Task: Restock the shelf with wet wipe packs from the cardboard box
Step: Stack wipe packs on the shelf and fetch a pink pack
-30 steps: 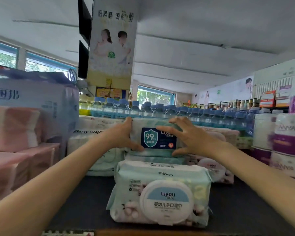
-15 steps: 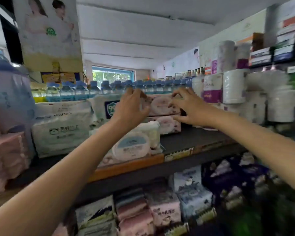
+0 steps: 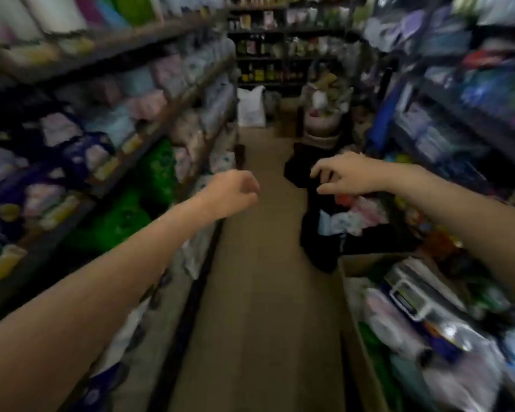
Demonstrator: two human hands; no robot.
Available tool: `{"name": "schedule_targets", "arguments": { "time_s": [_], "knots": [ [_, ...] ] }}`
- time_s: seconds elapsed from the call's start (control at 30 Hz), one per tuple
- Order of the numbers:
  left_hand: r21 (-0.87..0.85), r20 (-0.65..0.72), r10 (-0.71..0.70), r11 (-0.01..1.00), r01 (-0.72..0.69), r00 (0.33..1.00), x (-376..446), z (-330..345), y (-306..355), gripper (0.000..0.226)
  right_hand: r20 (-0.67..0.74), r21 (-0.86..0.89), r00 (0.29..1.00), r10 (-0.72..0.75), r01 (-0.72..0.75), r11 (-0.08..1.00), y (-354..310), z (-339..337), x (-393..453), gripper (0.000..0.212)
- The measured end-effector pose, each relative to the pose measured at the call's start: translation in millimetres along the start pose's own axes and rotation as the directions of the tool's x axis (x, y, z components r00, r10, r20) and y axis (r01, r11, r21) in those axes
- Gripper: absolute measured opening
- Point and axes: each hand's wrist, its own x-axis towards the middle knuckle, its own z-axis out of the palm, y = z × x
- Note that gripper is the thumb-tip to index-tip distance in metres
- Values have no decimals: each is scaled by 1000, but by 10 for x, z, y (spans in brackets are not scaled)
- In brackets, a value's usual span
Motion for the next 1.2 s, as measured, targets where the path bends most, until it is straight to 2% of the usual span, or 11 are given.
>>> {"name": "schedule_targets", "arguments": {
  "time_s": [0.23,0.43,0.5,0.57,0.63,0.7,0.77,0.9,1.03,1.13,1.2],
  "knots": [
    [-42,362,145,989,-139,921,721,2043,1177,28,263,41,892,368,-392,919,2255,967,-1179,30],
    [-66,531,182,983,-174,828,1145,3187,1870,29,393,51,793,465,-524,850,3283,1881,-1722,33],
    [-67,557,176,984,-168,812,1211,3495,1967,28,441,67,792,422,-498,864,3374,2224,-1797,24],
    [-56,589,152,987,-148,794,1199,3773,2005,28,384,104,855,349,-416,903,3385,2544,-1839,7],
    [-33,616,133,989,-143,777,1157,4031,1986,28,302,85,906,298,-337,938,3313,2797,-1840,14],
    [-5,636,115,990,-144,763,1135,4240,1923,28,221,64,964,145,-163,985,3173,3019,-1772,20],
    [17,671,89,991,-135,736,1119,4395,1817,31,224,48,975,-10,0,999,3019,3236,-1676,13],
    [54,715,18,995,-81,699,1044,4613,1557,41,305,6,949,75,-81,997,2849,3635,-1428,28],
    [85,634,-87,995,42,769,1025,4753,1312,46,270,-99,961,50,-24,995,2808,3855,-1041,45],
    [93,517,-150,989,119,843,1119,4820,1112,42,260,-70,962,87,-71,995,2893,3917,-577,41],
    [77,452,-166,986,147,876,1194,4855,979,41,251,-152,966,54,-16,988,2969,3943,-236,37]
  ]
}}
